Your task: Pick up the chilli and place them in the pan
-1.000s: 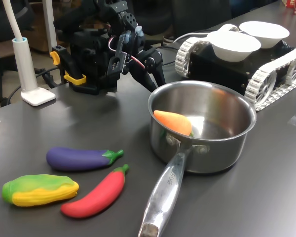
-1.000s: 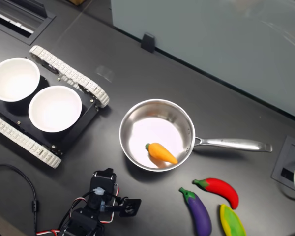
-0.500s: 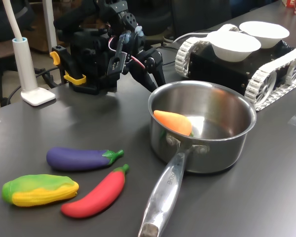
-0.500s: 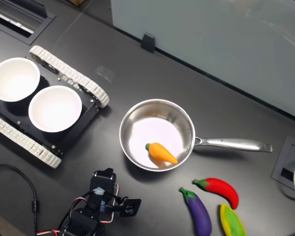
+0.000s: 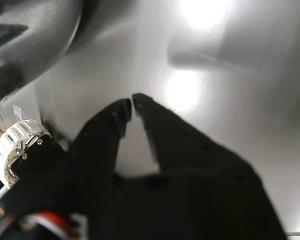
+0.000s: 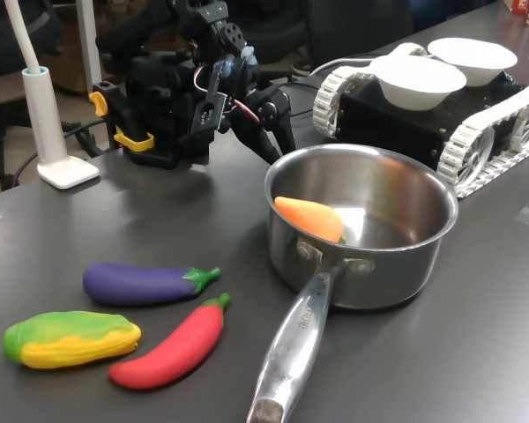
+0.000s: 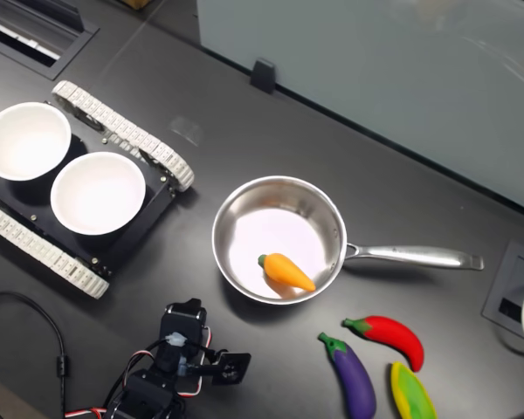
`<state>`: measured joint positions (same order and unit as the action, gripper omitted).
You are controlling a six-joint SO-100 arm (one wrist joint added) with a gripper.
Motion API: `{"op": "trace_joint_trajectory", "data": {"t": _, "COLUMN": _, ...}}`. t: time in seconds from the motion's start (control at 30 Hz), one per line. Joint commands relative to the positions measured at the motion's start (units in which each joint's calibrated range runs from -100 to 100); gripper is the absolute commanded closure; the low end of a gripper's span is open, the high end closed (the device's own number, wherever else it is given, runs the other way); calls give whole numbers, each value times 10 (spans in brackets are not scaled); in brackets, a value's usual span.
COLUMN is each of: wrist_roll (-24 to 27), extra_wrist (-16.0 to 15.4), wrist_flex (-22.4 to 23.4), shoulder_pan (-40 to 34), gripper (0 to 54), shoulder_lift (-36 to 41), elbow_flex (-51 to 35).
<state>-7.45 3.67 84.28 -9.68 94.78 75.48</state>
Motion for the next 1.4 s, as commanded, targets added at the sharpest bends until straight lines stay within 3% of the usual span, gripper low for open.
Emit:
{"op": "trace_joint_trajectory", "data": {"t": 0.0, "wrist_roll": -3, "extra_wrist": -1, "wrist_flex": -26, "shoulder_pan": -8, "gripper": 536, "shoulder_lift": 7, "elbow_flex": -10}}
{"op": "trace_joint_trajectory", "data": {"t": 0.5, "wrist_roll": -4, "extra_wrist": -1, "wrist_flex": -26, "shoulder_pan": -8, "gripper": 536, "shoulder_lift": 7, "elbow_flex": -10}}
{"op": "trace_joint_trajectory", "data": {"t": 0.73, "wrist_roll": -38, "extra_wrist": 0, "wrist_flex": -18, "shoulder_pan": -65, "gripper": 536, "shoulder_lift": 7, "elbow_flex": -10}}
{"op": "trace_joint_trajectory", "data": {"t": 1.37, "wrist_roll": -34, "extra_wrist": 0, "wrist_flex": -18, "shoulder_pan": -58, "gripper": 536, "shoulder_lift": 7, "elbow_flex": -10}}
